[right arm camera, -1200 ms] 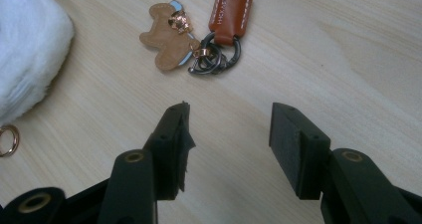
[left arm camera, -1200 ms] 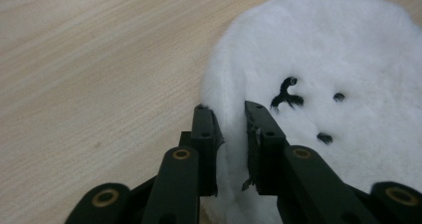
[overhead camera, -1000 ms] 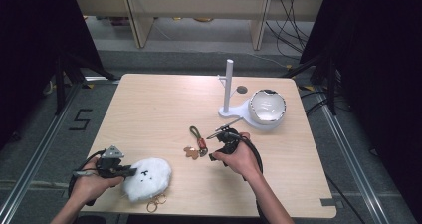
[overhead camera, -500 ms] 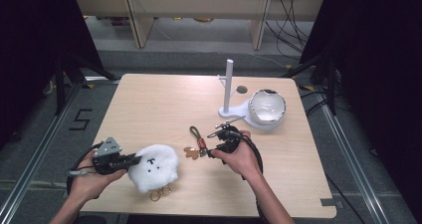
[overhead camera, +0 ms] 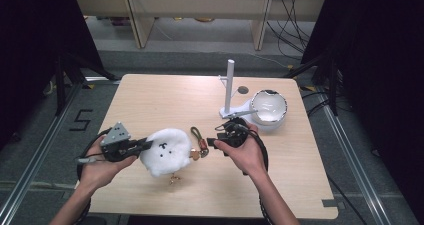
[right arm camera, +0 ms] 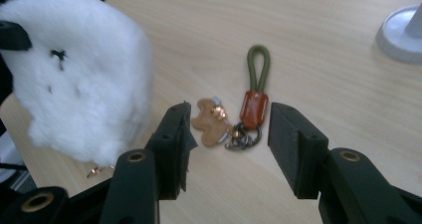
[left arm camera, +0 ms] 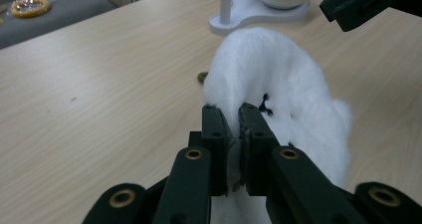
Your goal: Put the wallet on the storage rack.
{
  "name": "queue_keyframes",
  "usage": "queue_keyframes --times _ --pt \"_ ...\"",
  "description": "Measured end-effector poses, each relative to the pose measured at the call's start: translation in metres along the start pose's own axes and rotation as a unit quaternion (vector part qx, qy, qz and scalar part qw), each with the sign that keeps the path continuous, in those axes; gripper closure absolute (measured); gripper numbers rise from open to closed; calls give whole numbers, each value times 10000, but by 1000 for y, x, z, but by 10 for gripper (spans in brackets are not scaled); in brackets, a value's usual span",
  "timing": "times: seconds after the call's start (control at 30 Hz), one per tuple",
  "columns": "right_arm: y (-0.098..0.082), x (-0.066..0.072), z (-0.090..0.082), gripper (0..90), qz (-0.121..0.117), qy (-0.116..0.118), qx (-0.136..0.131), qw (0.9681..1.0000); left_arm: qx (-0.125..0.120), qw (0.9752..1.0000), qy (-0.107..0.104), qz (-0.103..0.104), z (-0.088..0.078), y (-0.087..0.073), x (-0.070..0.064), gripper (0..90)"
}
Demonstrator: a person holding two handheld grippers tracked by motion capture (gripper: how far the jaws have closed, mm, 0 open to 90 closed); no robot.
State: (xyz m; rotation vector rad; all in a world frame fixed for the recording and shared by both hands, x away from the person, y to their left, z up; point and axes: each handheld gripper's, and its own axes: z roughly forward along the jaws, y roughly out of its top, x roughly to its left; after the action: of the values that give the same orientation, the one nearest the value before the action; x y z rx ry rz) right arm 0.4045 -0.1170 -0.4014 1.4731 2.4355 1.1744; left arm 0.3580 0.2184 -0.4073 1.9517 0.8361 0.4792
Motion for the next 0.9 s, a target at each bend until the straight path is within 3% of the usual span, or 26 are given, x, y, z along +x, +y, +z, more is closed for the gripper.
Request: queue_keyframes --times 0.07,0.27,0.3,0.43,0.53,0.6,0.63,0.73,0.77,0.9 --pt "2 -3 -3 523 -198 76 -258 9994 -71 9999 3 89 4 6 -1 831" --pt "8 -2 -15 519 -104 168 -550 9983 -253 9988 -2 419 16 27 -4 830" --pt "11 -3 -19 518 -235 185 -718 9970 -310 9983 8 495 18 34 -3 830" --pt "16 -3 -27 513 -222 176 -804 9964 -431 9974 3 574 20 44 -5 830" --pt "23 -3 -35 495 -329 199 -1073 9935 -505 9962 12 704 22 57 -8 830" --pt "24 -2 -38 488 -271 203 -1112 9932 -538 9958 -24 744 24 60 -8 830" --pt "26 -2 -39 483 -385 228 -1209 9917 -521 9956 3 774 24 63 -9 830" --pt "28 0 -43 466 -267 277 -1267 9912 -555 9944 -29 897 28 69 -11 830" --pt "29 -2 -43 461 -417 285 -1336 9897 -565 9940 -47 934 30 71 -12 830" --pt "31 -3 -41 430 -498 285 -1420 9882 -545 9928 -163 1052 39 75 -17 830"
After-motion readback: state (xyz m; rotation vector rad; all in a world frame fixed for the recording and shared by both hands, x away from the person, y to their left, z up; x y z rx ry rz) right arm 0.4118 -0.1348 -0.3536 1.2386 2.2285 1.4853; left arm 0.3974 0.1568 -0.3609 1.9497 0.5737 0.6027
